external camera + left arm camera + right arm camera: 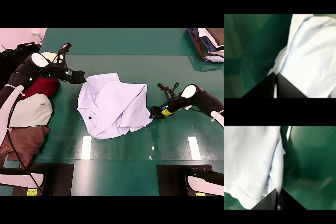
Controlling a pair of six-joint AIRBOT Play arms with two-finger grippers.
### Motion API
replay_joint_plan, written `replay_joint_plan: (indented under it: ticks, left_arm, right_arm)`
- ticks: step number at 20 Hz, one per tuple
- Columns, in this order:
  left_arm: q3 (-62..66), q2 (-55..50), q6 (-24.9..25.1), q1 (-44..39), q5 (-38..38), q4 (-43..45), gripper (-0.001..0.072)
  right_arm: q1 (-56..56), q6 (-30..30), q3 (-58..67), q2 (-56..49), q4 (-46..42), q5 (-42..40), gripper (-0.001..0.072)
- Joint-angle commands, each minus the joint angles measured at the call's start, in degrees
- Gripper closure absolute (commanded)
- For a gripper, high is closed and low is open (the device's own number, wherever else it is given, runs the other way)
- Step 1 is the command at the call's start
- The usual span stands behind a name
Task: Fold the shirts.
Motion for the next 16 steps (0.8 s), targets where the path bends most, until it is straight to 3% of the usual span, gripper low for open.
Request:
replay_joint_plan:
  ticks: [1, 5, 11, 16]
  left_arm:
    - [3.28, 6.03, 0.09, 1.29, 2.16, 1.55, 0.0686]
    - [13.40, 18.56, 0.15, 2.99, 3.85, 2.14, 0.0685]
    - [23.78, 34.97, 1.20, 2.97, 3.82, 2.10, 0.0684]
    - [28.04, 42.21, 1.18, 2.99, 4.63, 2.10, 0.0685]
  right_arm:
    - [0.42, 3.28, 8.13, 5.05, -14.10, 2.29, 0.0697]
    - [0.26, 5.35, 22.97, 16.11, -26.64, 1.53, 0.0697]
    - [-1.84, 5.77, 37.75, 28.04, -26.53, -0.63, 0.0697]
    - [-1.84, 5.75, 45.05, 33.64, -26.73, -1.46, 0.0697]
